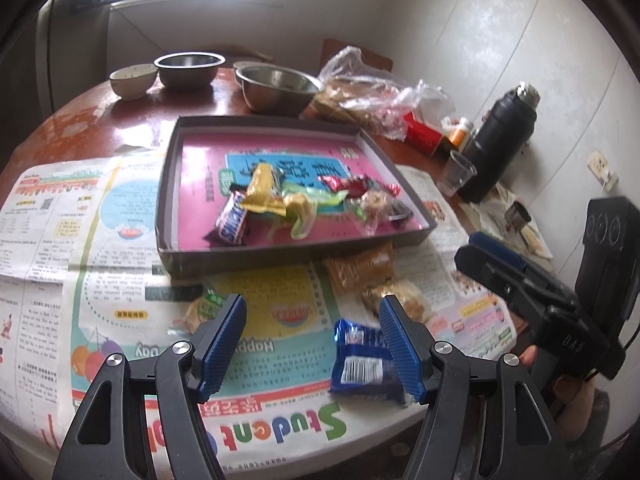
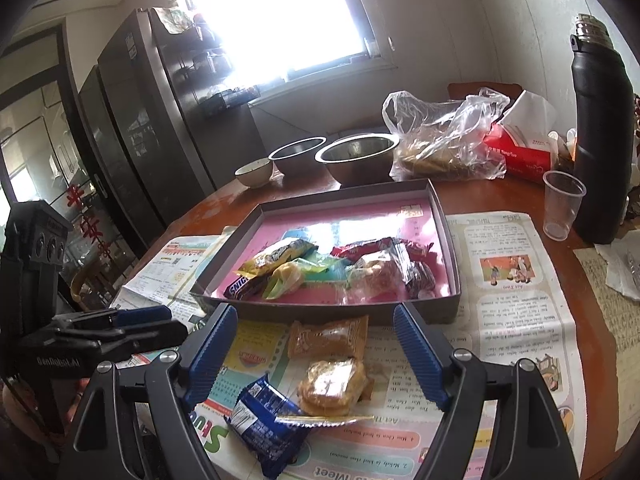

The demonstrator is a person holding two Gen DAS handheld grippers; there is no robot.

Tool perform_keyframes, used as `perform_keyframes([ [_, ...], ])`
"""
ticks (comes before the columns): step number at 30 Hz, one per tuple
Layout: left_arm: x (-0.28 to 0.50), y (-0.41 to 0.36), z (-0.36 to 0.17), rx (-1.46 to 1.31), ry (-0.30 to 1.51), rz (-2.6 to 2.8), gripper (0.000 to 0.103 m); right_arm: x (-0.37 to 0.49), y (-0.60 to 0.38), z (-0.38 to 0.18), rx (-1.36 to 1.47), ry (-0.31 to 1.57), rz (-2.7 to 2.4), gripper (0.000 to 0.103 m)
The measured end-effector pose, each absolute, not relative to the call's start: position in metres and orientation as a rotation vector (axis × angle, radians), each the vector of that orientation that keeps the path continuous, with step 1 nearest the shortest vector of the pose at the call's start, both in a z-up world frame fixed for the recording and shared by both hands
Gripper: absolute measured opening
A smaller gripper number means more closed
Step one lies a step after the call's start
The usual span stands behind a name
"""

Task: Organize snacks
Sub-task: 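Withdraw both tools from the tray toward the remaining snacks, then grasp the blue biscuit pack with the left tool while the right tool grasps the clear bag of brown crisps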

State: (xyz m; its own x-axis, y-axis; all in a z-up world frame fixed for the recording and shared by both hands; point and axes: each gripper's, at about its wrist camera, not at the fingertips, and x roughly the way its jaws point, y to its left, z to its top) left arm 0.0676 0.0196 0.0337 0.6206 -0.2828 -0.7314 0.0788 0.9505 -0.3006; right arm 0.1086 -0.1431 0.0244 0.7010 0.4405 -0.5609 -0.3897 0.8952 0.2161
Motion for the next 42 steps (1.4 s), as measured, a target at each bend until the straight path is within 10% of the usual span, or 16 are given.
perform_keyframes([
  [42,0.07,-0.06,-0.027,-0.107,1.055,-0.319,0.071,0.116,-0.144,-0.016,0.027,0.807,0.44,0.08],
])
